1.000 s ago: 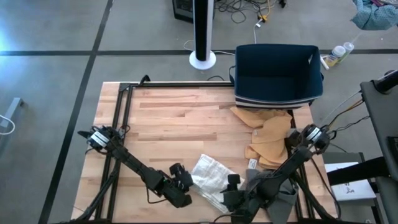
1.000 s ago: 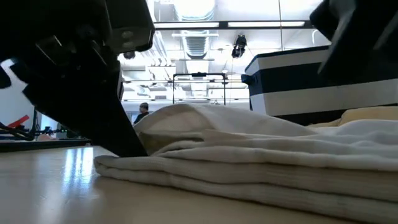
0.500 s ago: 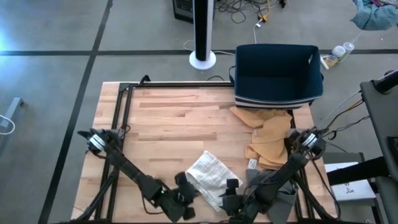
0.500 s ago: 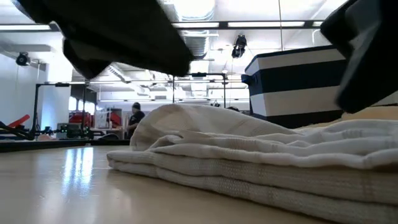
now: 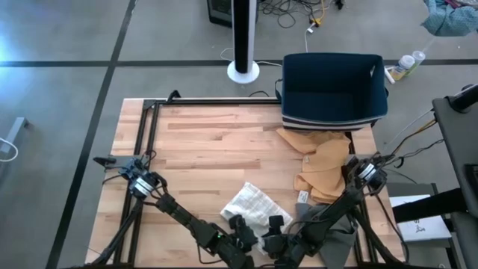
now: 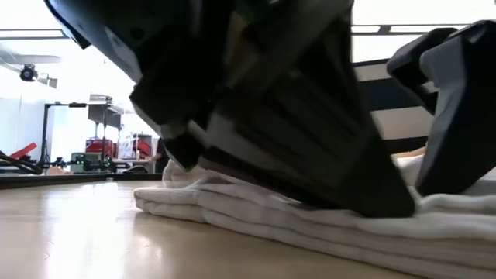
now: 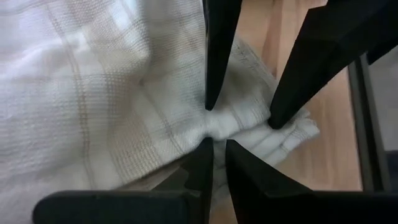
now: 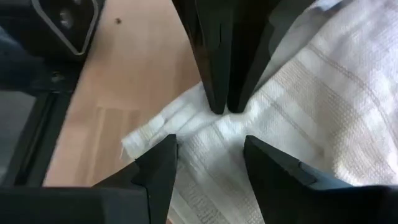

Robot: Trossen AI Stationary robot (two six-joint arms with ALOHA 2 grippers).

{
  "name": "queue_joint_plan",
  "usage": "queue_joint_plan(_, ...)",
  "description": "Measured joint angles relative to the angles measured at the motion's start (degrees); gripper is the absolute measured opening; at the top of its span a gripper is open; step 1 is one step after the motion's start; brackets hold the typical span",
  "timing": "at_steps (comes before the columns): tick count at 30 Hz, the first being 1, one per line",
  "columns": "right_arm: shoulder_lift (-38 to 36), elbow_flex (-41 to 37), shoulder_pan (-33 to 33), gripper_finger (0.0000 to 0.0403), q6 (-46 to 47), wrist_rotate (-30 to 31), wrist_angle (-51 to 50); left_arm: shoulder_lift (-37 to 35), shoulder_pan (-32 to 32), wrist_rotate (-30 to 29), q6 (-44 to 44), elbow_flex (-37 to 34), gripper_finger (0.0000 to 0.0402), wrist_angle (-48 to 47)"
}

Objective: Fold towel
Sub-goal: Fold the white towel

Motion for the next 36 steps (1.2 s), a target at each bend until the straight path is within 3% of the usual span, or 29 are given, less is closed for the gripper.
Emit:
queue_joint_plan(11, 0.13, 0.09, -2.86, 0.0085, -1.05, 1.57, -0.09, -4.74, 1.54, -1.19, 6.08, -0.71, 0.0037, -11.78)
queue_joint_plan(18, 0.13, 1.3, -4.14, 0.001, -1.56, 1.54, 0.02, -5.68, -0.68, 0.86, 4.14, -0.67, 0.0037, -9.51)
queue_joint_plan(25, 0.13, 2.82, -4.1, 0.0021, -2.71, -0.22, 0.17, -1.01, -2.1, 2.79, 0.43, -0.64, 0.0037, -2.17)
queue_joint_plan(30, 0.22, 2.91, -4.16, 0.0017, -2.77, -5.38, 2.14, -0.21, -0.64, 3.11, 0.14, -0.83, 0.0037, -1.28)
queue_joint_plan(36, 0.74, 2.91, -4.12, 0.0033, -3.14, -6.74, 4.95, -0.12, -0.18, 2.85, 2.04, -1.04, 0.0037, -0.74)
